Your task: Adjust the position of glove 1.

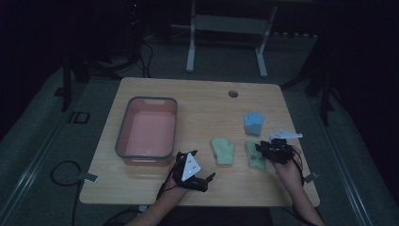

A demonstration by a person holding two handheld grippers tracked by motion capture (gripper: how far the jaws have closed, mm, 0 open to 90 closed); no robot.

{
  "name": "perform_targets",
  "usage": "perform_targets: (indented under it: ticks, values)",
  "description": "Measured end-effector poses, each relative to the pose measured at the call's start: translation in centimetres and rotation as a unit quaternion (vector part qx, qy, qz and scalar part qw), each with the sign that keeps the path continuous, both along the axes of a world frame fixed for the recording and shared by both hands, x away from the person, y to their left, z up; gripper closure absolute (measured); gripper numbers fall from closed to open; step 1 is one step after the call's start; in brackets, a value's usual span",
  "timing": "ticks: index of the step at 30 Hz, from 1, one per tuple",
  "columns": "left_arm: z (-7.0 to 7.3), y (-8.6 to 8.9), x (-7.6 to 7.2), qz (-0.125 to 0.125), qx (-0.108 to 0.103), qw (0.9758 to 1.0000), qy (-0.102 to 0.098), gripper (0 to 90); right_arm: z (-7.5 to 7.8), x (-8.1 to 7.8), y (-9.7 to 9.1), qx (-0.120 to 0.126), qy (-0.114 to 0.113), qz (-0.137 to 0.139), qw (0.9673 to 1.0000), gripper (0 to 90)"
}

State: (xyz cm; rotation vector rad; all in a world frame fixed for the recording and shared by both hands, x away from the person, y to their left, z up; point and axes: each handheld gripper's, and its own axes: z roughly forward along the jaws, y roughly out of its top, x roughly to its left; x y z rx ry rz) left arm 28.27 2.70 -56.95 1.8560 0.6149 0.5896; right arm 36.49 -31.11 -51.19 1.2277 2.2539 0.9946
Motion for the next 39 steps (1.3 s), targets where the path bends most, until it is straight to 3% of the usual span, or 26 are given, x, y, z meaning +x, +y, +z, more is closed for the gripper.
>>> perform_targets:
  ticks: [6, 10, 11, 19, 24, 25, 32, 37, 39]
  values:
    - [0.0, 0.0, 0.0, -0.001, 0.002, 1.0, -0.001, 0.2, -1.2, 0.3, -0.5, -0.015, 0.016, 0.009, 0.9997, 63.3]
    - [0.0, 0.0, 0.0, 0.0, 0.002, 1.0, -0.001, 0.2, -2.9, 0.2, -0.7, -0.023, 0.031, 0.0, 0.9992, 63.1]
    - [0.0, 0.0, 0.0, 0.0, 0.002, 1.0, -0.001, 0.2, -3.2, 0.1, -0.7, -0.02, 0.027, -0.001, 0.9994, 62.9]
    - [0.0, 0.0, 0.0, 0.0, 0.003, 1.0, -0.001, 0.2, -3.5, -0.3, -0.3, -0.031, 0.021, 0.002, 0.9993, 59.4]
    - [0.0, -0.1, 0.0, 0.001, 0.003, 1.0, -0.002, 0.2, -3.5, -0.2, -0.4, -0.024, 0.028, -0.003, 0.9993, 67.1]
    - [0.0, -0.1, -0.1, 0.001, 0.003, 1.0, -0.002, 0.2, -3.3, -0.2, -0.2, -0.028, 0.035, -0.007, 0.999, 77.5]
    - [0.0, -0.1, 0.0, 0.002, 0.002, 1.0, -0.001, 0.2, -2.8, -0.3, 0.2, -0.032, 0.036, -0.018, 0.9987, 83.4]
    - [0.0, -0.1, 0.0, 0.001, 0.003, 1.0, -0.002, 0.2, -0.6, -0.3, 0.3, -0.02, 0.009, -0.023, 0.9995, 83.8]
    - [0.0, -0.1, -0.1, 0.001, 0.004, 1.0, -0.003, 0.2, 1.1, -0.2, 0.7, -0.015, -0.013, -0.023, 0.9995, 83.8]
